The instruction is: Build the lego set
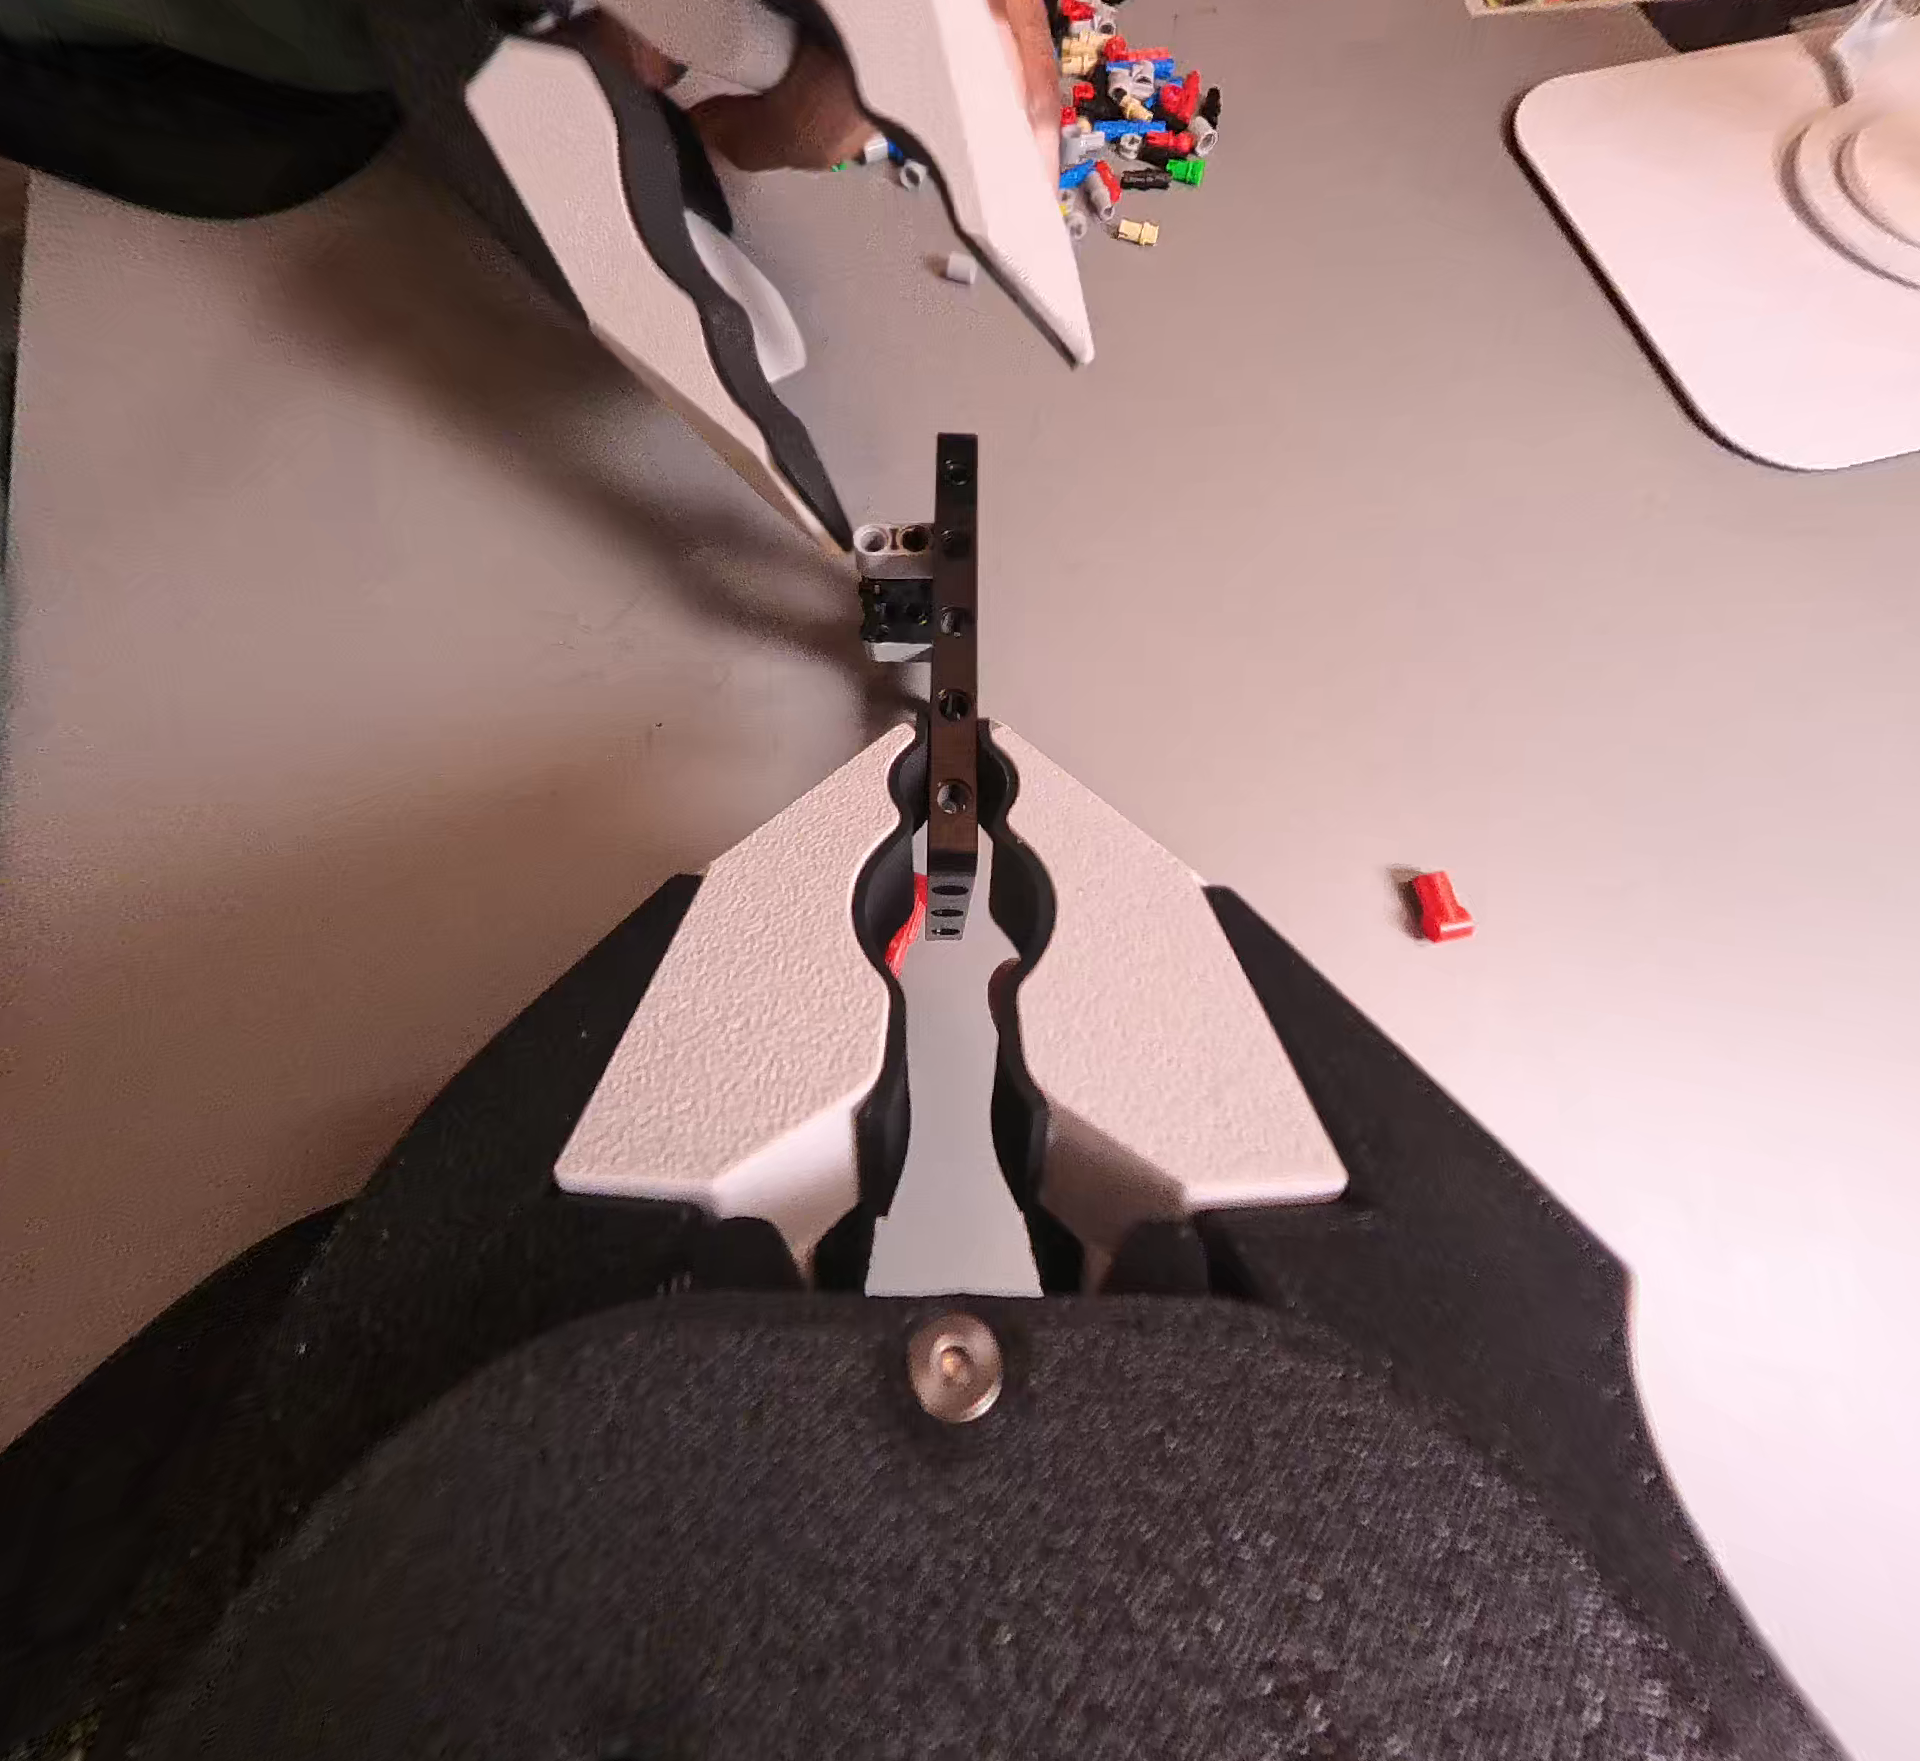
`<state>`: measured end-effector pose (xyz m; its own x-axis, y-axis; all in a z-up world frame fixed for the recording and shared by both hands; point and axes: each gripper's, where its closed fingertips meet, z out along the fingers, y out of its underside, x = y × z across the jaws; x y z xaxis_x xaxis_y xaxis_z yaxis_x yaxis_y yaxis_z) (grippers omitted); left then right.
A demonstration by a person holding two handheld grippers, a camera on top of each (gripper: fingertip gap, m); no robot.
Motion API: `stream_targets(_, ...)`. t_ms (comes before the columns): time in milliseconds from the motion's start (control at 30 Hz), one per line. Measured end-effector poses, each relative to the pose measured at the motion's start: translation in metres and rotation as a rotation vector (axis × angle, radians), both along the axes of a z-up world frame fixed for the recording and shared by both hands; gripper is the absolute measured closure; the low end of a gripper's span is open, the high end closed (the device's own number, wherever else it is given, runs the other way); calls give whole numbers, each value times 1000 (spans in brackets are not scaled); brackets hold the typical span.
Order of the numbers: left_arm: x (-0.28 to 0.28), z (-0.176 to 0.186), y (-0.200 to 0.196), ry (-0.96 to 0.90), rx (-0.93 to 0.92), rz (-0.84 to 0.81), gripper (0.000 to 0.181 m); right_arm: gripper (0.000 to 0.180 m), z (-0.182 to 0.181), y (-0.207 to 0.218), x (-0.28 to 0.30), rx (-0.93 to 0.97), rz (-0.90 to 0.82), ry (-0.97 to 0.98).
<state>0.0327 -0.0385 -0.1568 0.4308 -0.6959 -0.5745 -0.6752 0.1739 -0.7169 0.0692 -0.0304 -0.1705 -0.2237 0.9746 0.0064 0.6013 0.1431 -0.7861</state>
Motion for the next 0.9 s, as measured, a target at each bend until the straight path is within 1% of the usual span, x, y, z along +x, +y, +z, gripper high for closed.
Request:
stream_targets(67,1,1,-5,-190,-186,-52,128,174,2,-3,1,3,19,19)
stream_targets(133,1,1,-7,-334,-342,-82,125,175,8,-7,-1,7,43,54)
stream_targets(200,3,1,-11,-394,-400,-116,130,175,11,-11,-3,-19,56,59)
stream_targets(267,12,6,-24,-462,-483,-200,137,174,15,-13,-5,-19,77,88)
stream_targets(333,17,13,-31,-550,-580,-253,138,175,17,-18,-5,30,134,108)
stream_targets(367,18,15,-36,-585,-636,-283,142,175,18,-20,-4,63,170,109)
stream_targets(433,21,15,-44,-639,-798,-324,148,175,19,-28,-2,112,257,98)
stream_targets(533,26,14,-61,-709,-1083,-399,142,175,21,-40,1,168,395,63)
stream_targets(600,29,17,-67,-764,-1215,-430,141,174,24,-43,2,215,468,35)
stream_targets(733,32,26,-71,-883,-1375,-460,142,174,29,-50,4,285,588,-6)
stream_targets(833,38,21,-69,-907,-1424,-398,150,174,28,-50,5,326,627,-34)
stream_targets(900,41,18,-68,-908,-1428,-364,149,174,26,-51,5,339,637,-42)
